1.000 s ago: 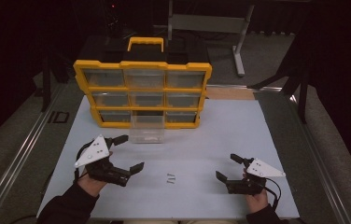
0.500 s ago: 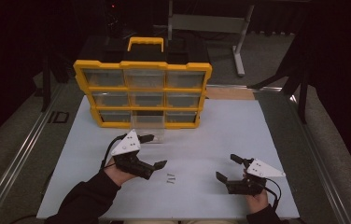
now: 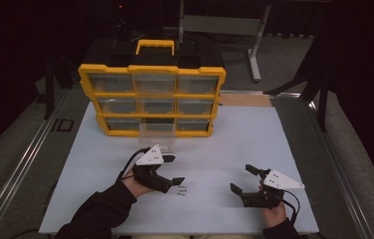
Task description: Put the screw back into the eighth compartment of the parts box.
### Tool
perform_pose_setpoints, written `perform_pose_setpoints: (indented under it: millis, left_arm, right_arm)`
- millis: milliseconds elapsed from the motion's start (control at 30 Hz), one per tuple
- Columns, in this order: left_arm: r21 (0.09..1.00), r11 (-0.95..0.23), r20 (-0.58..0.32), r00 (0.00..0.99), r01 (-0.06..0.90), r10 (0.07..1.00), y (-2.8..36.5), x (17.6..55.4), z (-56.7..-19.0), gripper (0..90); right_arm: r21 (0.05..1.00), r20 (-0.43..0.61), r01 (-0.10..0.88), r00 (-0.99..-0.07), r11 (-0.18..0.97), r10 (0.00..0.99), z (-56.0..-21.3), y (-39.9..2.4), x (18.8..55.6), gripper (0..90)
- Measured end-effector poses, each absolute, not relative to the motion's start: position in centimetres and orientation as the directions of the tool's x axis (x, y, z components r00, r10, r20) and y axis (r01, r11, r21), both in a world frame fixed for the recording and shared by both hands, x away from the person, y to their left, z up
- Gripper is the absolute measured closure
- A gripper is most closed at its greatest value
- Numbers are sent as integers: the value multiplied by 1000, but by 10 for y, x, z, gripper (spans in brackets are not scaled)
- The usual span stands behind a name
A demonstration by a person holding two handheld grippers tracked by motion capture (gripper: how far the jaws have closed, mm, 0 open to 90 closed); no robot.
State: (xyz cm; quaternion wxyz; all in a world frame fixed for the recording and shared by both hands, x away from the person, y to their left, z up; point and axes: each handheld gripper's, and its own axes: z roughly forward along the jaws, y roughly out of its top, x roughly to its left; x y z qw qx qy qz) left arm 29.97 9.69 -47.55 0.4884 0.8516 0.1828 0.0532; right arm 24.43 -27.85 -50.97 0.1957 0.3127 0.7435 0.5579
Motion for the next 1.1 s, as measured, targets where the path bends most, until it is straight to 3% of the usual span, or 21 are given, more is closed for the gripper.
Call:
perform_pose_setpoints:
  millis: [833, 1100]
  left_arm:
    - [676, -692, -81, 959, 253, 272, 65, 314, -520, 694]
    - [650, -720, -72, 963, 241, 258, 61, 315, -526, 777]
  right_arm:
    - [951, 62, 250, -731, 182, 679, -510, -279, 244, 106]
    - [951, 61, 250, -730, 183, 680, -510, -280, 244, 106]
